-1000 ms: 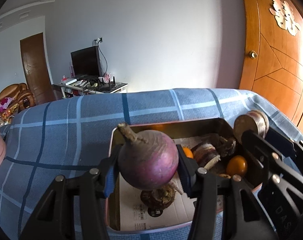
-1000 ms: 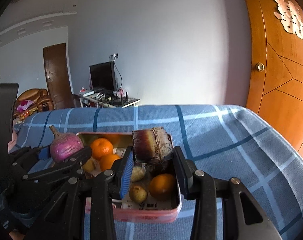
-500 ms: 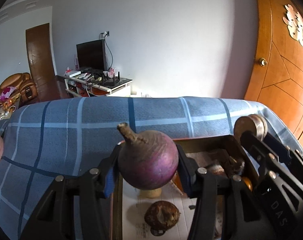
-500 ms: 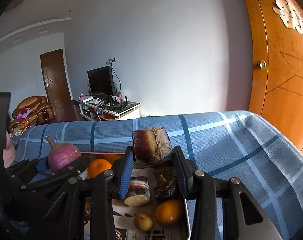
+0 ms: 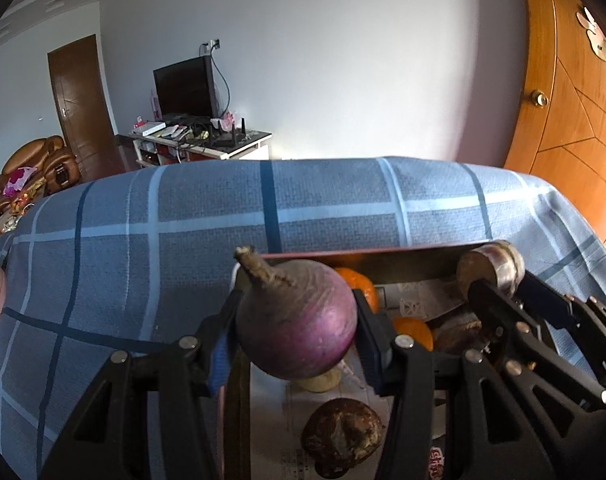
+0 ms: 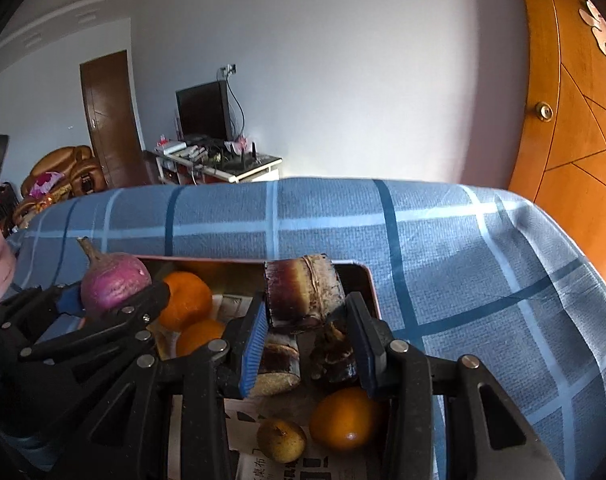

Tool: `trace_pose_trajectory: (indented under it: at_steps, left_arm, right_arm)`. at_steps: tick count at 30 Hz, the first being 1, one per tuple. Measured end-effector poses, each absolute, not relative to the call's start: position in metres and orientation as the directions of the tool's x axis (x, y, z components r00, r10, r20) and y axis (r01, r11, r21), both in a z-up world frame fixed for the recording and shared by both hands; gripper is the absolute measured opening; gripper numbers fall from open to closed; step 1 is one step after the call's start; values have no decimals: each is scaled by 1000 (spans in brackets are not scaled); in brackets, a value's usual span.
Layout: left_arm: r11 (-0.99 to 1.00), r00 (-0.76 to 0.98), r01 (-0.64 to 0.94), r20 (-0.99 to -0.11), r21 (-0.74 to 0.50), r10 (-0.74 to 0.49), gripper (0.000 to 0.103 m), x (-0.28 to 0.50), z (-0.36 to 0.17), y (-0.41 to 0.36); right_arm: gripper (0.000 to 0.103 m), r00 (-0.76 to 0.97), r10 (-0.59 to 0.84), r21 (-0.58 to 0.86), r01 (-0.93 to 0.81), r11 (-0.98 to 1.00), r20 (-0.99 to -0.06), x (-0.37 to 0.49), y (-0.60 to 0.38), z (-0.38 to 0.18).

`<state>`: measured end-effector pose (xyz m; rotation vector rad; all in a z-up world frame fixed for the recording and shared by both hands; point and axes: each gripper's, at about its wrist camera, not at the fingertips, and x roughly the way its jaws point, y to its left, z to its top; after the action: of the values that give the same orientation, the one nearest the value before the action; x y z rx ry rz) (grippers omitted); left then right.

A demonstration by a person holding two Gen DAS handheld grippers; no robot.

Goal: Organize fruits
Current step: 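Carry the turnip in the left tool over the tin box while the right tool carries the taro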

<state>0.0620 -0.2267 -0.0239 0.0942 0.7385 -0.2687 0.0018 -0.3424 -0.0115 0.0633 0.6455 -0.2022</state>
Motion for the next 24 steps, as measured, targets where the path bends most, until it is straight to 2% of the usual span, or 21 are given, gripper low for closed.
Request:
trace_pose_trajectory:
  at_steps: [15,24]
  left_arm:
    - [960,726,276,-663,41,-181,53,46,-27,-234]
    - [959,726,284,-658,23,-200,53,46,-26,-227]
  right_arm:
    - [42,764,-154,-31,172,985,-627,10,-341,-18]
    - [42,767,-83,30,132,991,-636,13,-346,-20]
